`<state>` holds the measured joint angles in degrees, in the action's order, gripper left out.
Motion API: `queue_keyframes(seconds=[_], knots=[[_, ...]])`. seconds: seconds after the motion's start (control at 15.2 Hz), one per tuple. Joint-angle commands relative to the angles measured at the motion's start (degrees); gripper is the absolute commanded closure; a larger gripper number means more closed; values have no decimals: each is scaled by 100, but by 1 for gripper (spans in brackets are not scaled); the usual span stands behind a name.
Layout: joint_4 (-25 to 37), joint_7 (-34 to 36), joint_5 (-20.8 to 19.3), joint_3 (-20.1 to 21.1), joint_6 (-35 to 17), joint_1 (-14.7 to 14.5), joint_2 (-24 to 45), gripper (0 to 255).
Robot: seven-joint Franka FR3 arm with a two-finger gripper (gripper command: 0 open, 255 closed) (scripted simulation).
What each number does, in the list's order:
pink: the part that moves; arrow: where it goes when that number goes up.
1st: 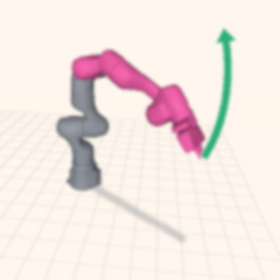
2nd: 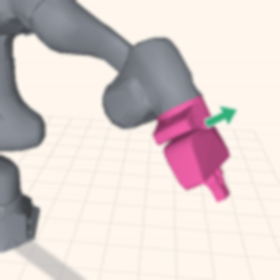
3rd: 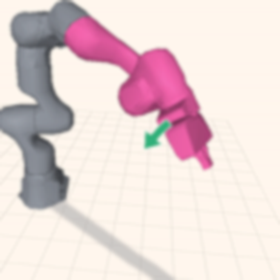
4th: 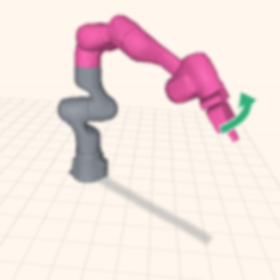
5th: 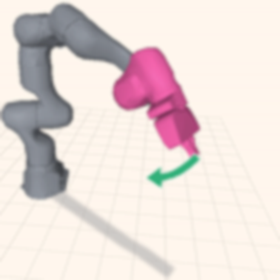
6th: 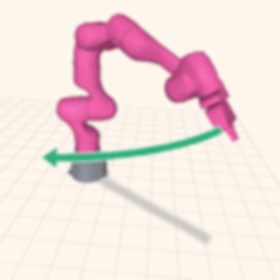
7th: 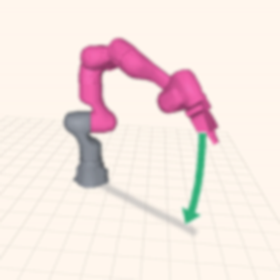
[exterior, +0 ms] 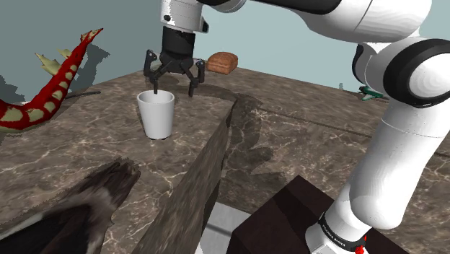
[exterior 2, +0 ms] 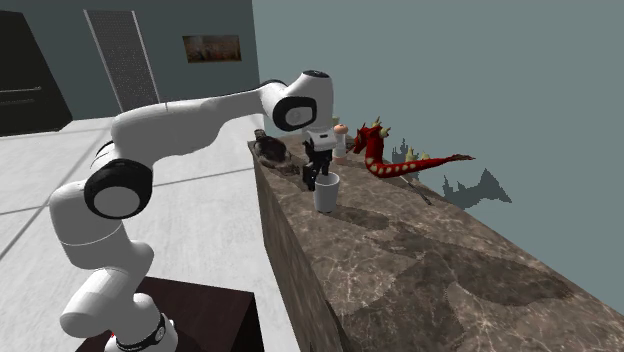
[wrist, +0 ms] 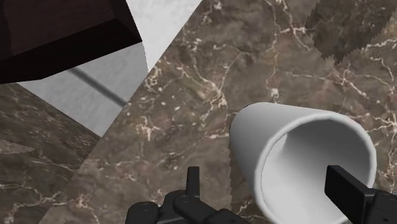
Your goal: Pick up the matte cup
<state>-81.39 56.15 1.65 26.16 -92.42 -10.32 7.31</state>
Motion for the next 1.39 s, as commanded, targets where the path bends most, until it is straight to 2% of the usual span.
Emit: queue_keyframes(seconds=[0.0, 0.33, 0.53, 0.59, 1.19, 1.32], knots=[[-28, 51, -25, 9, -90, -23, 59, 0], [-557, -9, 32, -6, -512, 14, -56, 0], [-615, -15, 37, -8, -560, 17, -66, 0], [-622, -12, 39, -6, -564, 16, -70, 255], [-614, -15, 37, -8, -559, 17, -66, 255], [-413, 7, 18, -2, -394, 5, -28, 255]])
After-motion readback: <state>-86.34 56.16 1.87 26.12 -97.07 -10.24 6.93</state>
